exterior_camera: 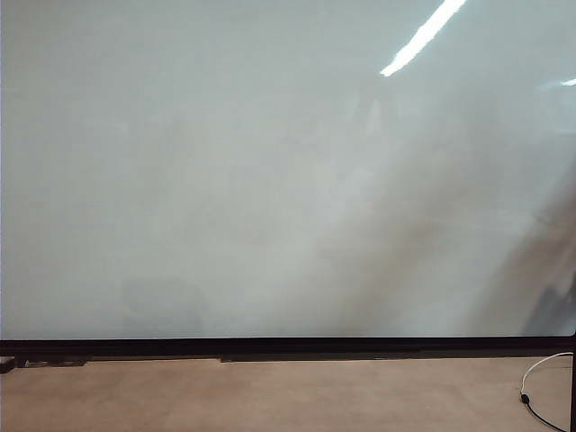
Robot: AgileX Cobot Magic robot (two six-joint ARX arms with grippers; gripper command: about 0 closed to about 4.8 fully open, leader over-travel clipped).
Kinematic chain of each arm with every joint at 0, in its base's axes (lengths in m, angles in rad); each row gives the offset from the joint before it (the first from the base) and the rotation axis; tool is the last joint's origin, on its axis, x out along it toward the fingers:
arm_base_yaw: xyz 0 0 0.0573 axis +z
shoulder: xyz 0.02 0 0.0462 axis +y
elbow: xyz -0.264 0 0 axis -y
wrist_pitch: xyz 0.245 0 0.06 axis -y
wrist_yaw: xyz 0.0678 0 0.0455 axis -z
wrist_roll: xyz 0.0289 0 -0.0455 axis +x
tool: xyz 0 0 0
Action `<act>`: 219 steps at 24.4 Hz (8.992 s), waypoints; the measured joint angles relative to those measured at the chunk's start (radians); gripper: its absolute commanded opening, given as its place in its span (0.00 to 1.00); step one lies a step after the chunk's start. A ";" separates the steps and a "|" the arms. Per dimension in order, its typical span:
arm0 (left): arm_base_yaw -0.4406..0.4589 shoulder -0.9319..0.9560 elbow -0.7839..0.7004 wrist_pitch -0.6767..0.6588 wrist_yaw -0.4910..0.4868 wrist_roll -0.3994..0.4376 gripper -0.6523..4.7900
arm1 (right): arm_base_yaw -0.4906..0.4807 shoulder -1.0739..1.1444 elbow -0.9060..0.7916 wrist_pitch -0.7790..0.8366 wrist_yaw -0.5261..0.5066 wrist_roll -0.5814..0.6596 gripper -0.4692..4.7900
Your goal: Pick up the pen on the shelf to the right of the whiteboard and draw a check mark.
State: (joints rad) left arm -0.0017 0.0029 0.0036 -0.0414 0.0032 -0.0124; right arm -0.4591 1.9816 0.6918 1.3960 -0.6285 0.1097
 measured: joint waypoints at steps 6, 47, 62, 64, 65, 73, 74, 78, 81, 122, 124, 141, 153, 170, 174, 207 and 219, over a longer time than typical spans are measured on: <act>0.000 0.000 0.000 0.000 0.000 0.000 0.11 | 0.000 0.008 0.008 0.000 0.001 0.003 0.46; 0.000 0.000 0.000 0.000 0.000 0.000 0.11 | 0.006 0.015 0.008 -0.001 0.001 0.017 0.38; 0.000 0.000 0.000 0.000 0.000 0.000 0.11 | 0.005 0.014 0.008 0.005 0.007 0.030 0.08; 0.000 0.000 0.000 0.000 0.000 0.000 0.11 | 0.005 0.013 0.008 0.004 0.006 0.032 0.08; 0.000 0.000 0.000 0.000 0.000 0.000 0.11 | 0.003 0.011 0.008 0.004 0.006 0.032 0.08; 0.000 0.000 0.000 0.000 0.000 0.000 0.11 | -0.032 -0.048 0.008 0.004 0.007 0.032 0.08; 0.000 0.000 0.000 0.000 0.000 0.000 0.11 | -0.038 -0.048 0.008 0.004 0.008 0.032 0.08; 0.000 0.000 0.000 0.000 0.000 0.000 0.11 | -0.059 -0.049 0.008 0.002 0.027 0.054 0.08; 0.000 0.000 0.000 0.000 0.000 0.000 0.11 | -0.065 -0.089 -0.029 -0.003 0.079 0.076 0.08; 0.000 0.000 0.000 0.000 0.000 0.000 0.11 | 0.732 -1.276 -0.542 -0.731 0.606 0.277 0.08; 0.000 0.000 0.000 0.000 0.000 0.000 0.11 | 0.755 -1.249 -0.542 -0.732 0.598 0.296 0.08; 0.000 0.000 0.000 0.000 0.000 0.000 0.11 | 0.830 -0.635 -0.323 -0.431 0.284 0.306 0.08; 0.000 0.000 0.000 0.000 0.000 0.000 0.11 | 0.887 -0.450 -0.187 -0.339 0.269 0.307 0.08; 0.000 0.000 0.000 0.000 0.000 0.000 0.11 | 0.889 -0.423 -0.173 -0.339 0.340 0.229 0.08; 0.000 0.000 0.000 0.000 0.000 0.000 0.11 | 0.887 -0.423 -0.173 -0.339 0.359 0.214 0.08; 0.000 0.000 0.000 0.000 0.000 0.000 0.11 | 0.854 -0.423 -0.174 -0.392 0.385 0.198 0.08; 0.000 0.000 0.000 0.000 0.000 0.000 0.11 | 0.854 -0.424 -0.190 -0.418 0.428 0.195 0.08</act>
State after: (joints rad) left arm -0.0017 0.0029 0.0036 -0.0414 0.0032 -0.0120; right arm 0.3950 1.5578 0.5022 0.9783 -0.2008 0.3046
